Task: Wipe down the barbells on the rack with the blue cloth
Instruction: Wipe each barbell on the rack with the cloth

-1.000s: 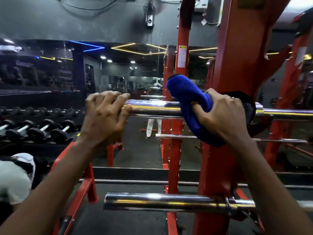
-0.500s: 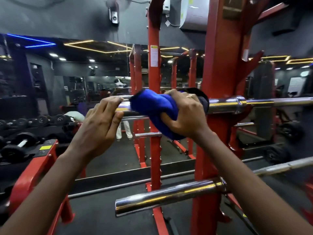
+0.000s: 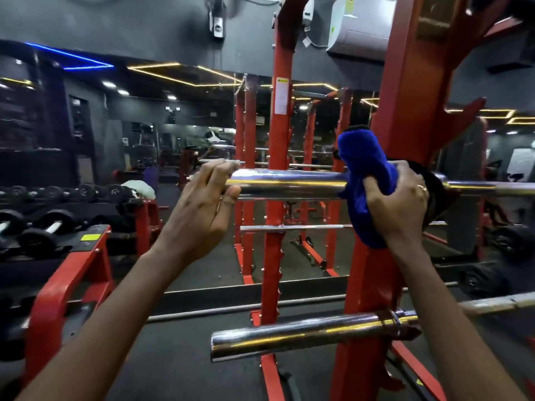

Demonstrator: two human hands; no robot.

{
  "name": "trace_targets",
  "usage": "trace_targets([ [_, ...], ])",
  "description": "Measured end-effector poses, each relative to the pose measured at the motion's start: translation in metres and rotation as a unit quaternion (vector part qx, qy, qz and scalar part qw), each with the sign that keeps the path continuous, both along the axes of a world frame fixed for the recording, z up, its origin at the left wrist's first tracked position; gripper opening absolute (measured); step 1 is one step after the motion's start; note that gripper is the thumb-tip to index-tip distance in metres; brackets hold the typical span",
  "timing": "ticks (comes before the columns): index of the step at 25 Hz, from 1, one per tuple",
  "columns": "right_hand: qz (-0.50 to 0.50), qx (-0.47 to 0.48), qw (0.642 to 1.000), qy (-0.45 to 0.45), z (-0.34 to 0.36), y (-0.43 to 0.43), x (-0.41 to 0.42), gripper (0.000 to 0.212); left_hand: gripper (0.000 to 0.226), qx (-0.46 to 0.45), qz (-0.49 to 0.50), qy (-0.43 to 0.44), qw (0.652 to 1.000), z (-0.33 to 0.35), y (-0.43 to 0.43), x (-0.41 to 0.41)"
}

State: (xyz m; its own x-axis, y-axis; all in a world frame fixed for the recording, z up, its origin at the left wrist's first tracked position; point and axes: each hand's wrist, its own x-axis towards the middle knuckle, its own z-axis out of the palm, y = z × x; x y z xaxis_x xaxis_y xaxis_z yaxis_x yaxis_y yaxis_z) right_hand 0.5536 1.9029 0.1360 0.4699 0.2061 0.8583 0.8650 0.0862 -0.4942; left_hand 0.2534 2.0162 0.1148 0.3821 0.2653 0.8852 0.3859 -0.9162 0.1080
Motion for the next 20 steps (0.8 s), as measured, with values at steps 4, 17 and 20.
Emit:
trace_targets([
  [4,0.042,0.013,0.998,-0.047,-0.006,0.002,-0.028,0.037,0.044,-0.015,-0.046,0.02,0.999,0.006,0.006,-0.014],
  [17,0.069,-0.074,0.988,-0.115,0.029,0.043,-0.163,0.031,0.051,-0.1,-0.165,-0.054,0.98,0.0,0.034,-0.072],
  [20,0.08,-0.04,0.981,-0.17,0.011,0.049,-0.192,0.03,0.048,-0.138,-0.22,-0.111,0.959,0.003,0.048,-0.073],
])
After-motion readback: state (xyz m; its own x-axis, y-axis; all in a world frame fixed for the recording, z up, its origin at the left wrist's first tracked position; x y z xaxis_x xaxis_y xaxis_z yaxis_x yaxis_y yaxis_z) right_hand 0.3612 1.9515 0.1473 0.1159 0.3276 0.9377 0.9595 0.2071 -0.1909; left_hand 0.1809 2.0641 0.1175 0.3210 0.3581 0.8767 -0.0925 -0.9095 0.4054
